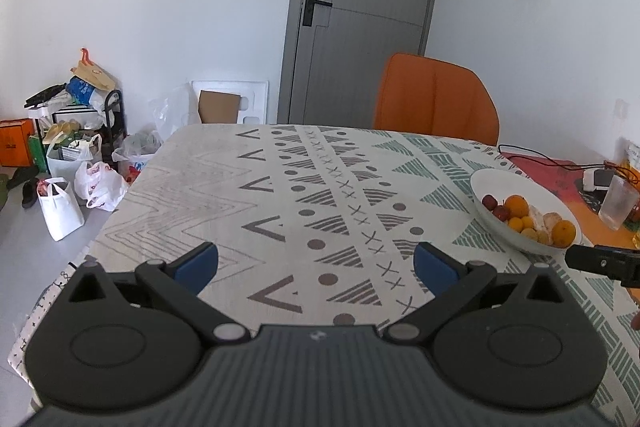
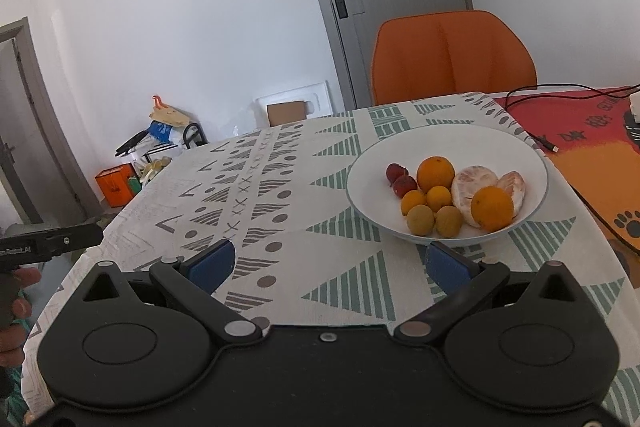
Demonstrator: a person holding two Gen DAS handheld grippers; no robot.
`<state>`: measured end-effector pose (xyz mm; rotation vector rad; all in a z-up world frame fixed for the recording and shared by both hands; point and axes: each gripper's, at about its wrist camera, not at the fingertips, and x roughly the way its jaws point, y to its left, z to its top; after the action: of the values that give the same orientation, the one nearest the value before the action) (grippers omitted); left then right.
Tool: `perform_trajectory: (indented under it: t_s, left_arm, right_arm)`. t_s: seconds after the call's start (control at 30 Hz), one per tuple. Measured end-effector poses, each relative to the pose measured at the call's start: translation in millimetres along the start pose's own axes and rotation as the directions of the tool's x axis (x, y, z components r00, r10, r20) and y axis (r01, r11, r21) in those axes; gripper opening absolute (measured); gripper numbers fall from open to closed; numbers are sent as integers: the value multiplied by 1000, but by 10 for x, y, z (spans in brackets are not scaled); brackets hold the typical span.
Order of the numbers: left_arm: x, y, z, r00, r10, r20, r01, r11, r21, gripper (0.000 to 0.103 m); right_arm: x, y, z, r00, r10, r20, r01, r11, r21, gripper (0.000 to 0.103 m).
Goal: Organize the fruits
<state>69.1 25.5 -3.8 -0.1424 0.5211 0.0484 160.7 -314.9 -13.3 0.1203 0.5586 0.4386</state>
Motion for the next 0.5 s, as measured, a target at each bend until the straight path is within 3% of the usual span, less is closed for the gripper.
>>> perform_trajectory:
  t_s: [0.5]
  left_arm:
    - [35,12,-43,1000,11,-24,-11,1000,5,103]
  right_arm:
    - [44,63,-33,1000,10,-13,-10,1000,-13,103]
